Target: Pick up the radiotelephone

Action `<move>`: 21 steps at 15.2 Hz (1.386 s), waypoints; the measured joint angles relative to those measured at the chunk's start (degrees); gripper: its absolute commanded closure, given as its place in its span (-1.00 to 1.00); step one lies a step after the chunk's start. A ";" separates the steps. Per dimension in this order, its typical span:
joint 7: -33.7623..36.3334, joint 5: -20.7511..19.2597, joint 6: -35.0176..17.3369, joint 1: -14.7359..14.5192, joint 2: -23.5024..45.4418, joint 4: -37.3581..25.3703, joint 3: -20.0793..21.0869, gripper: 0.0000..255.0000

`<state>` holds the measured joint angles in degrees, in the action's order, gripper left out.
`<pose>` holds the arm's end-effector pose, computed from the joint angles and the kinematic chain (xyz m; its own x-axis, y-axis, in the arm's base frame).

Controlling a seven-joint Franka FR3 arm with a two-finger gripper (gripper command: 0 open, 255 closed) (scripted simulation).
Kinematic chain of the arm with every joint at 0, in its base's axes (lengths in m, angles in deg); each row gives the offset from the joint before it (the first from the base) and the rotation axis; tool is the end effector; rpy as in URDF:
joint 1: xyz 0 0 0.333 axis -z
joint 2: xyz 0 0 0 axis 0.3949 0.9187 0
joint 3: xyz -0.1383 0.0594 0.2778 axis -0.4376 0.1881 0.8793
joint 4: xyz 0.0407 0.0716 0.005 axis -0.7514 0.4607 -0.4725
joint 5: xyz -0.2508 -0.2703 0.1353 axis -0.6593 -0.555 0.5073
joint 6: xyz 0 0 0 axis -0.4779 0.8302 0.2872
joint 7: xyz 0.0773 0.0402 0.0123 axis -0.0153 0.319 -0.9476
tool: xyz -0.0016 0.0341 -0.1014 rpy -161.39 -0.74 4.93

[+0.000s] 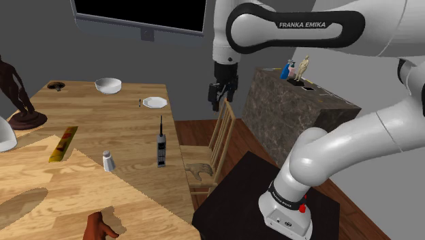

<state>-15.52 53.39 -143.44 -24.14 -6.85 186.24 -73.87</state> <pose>0.3481 0.0690 0.5344 0.9948 -0.0110 -0.1010 -0.0016 -0.9957 0.0927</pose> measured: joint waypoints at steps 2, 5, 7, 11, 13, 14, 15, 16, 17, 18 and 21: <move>2.42 0.21 -4.05 0.47 3.84 0.25 1.17 -1.00; 6.07 0.27 -9.15 1.12 8.82 0.35 2.72 -1.00; 8.92 0.22 -12.74 1.40 12.57 0.24 4.00 -1.00; 14.62 -0.82 -18.09 2.13 20.65 -2.40 6.11 -1.00; 17.55 -1.95 -20.90 2.53 25.58 -4.34 6.90 -1.00; 18.92 -2.45 -22.11 2.64 27.46 -4.91 7.17 -1.00; 20.29 -2.88 -22.95 2.68 29.01 -5.55 7.42 -1.00; 21.81 -3.74 -24.50 2.80 31.62 -6.52 7.63 -1.00; 23.04 -4.52 -25.52 2.97 33.89 -7.63 7.63 -1.00; 24.46 -5.32 -26.38 2.98 36.30 -9.07 7.69 -1.00; 29.24 -7.88 -28.91 2.38 43.86 -13.63 7.70 -1.00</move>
<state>13.72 45.50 -172.35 -21.76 37.01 172.61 -66.17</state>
